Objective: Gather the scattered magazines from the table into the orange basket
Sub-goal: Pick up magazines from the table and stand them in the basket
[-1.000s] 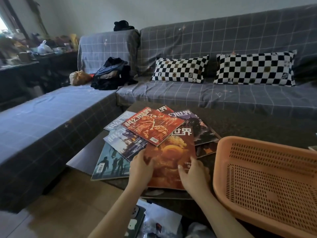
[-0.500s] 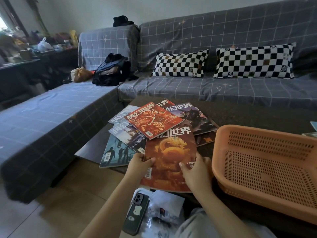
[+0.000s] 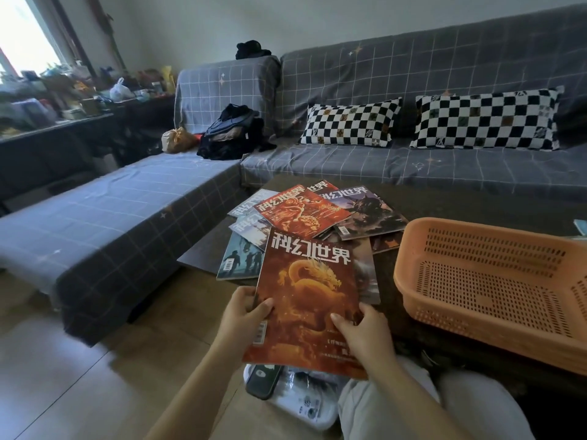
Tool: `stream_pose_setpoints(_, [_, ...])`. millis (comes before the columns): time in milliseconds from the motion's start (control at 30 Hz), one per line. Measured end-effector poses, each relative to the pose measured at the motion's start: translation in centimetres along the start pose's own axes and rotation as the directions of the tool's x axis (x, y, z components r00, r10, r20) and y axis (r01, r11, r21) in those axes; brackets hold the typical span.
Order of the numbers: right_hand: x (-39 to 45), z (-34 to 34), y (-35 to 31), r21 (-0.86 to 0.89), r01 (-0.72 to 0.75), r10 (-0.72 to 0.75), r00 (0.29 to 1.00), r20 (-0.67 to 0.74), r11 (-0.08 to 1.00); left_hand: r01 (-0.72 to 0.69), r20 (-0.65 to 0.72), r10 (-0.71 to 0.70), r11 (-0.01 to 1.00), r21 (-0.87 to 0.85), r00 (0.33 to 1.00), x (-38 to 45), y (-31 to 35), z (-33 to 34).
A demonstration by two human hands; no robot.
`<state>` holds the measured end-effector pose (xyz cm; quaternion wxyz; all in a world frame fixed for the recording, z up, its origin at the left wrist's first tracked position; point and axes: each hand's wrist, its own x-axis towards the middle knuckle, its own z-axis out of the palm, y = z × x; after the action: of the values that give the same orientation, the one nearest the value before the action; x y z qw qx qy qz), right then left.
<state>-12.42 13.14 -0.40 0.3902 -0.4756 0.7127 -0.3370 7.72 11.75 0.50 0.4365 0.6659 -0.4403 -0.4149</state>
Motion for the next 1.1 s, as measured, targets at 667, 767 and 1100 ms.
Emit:
stream_pose_setpoints(667, [-0.5,-12.5,-4.2,0.247,0.252,-0.162,0.929,-0.334,0.935,-0.269,0.121,0.303,0.933,-0.241,0.945,-2.6,10.6,5.7])
stream_pose_setpoints(767, [0.9,-15.9,-3.3,0.277,0.238,-0.125,0.921,-0.37,0.931,-0.287,0.195,0.339,0.925,-0.25,0.92,-2.1,12.2,9.5])
stream_pose_setpoints(1100, [5.8,-25.4,3.1,0.235,0.156,-0.017,0.864,-0.503,0.959,-0.232,0.408,0.307,0.946,-0.225,0.86,-0.9,14.5,23.4])
